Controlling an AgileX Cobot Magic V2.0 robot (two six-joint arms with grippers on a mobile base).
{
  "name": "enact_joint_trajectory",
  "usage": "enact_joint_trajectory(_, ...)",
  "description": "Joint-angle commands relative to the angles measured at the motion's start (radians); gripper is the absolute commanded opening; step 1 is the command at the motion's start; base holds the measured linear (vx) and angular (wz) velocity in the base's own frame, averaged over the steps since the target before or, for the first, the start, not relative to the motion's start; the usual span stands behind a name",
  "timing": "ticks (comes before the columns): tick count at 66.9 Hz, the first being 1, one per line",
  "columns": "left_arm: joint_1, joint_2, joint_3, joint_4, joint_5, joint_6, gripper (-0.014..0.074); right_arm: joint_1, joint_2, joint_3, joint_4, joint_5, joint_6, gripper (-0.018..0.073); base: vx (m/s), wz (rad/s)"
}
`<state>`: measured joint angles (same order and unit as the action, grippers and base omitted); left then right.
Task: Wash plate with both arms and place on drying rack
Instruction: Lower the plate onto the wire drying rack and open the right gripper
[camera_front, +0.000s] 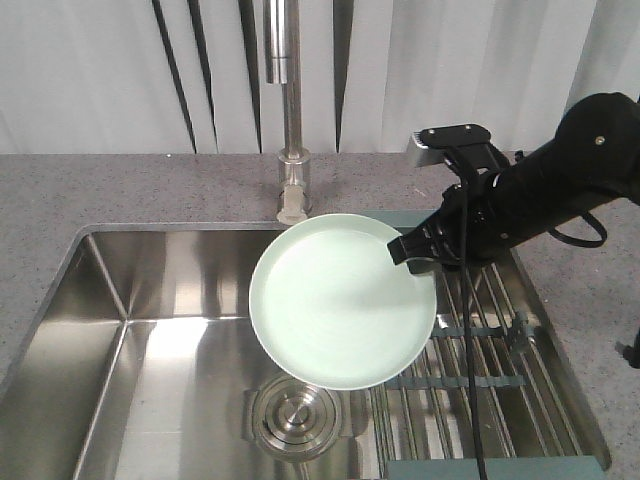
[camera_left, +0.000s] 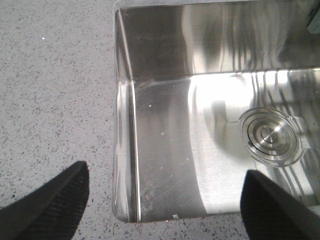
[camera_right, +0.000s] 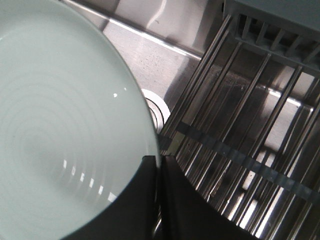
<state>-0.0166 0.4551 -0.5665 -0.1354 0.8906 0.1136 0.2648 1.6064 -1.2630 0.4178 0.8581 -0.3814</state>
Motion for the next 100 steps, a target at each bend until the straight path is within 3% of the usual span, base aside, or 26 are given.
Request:
enact_joint_trajectory(1,0.003,0.006,-0.024,-0.011,-0.055,-0.008,0.0572,-0.012,-0.085,0.011,-0.003,-0.040,-0.003,-0.0001,0.00,0.00)
enact_joint_trajectory(25,0.003,0.006,-0.024,-0.011,-0.055,-0.008,0.0572,-0.092,-0.189,0.116,-0.115,-0.028,0.034,-0.0001,0.00,0.00)
enact_joint_trajectory(36,0.003,0.006,-0.024,-0.011,-0.055,-0.008,0.0572,-0.122,-0.197,0.122,-0.202,0.005,0.065,-0.0001,0.00,0.00)
enact_joint_trajectory(57,0.003,0.006,-0.024,-0.011,-0.055,-0.008,0.0572,-0.185,-0.197,0.122,-0.283,0.000,0.071,-0.0001,0.00,0.00)
enact_joint_trajectory(100,0.003,0.006,-0.024,-0.011,-0.055,-0.008,0.0572,-0.188,-0.013,0.122,-0.355,-0.129,0.066,-0.0001,0.00,0.00)
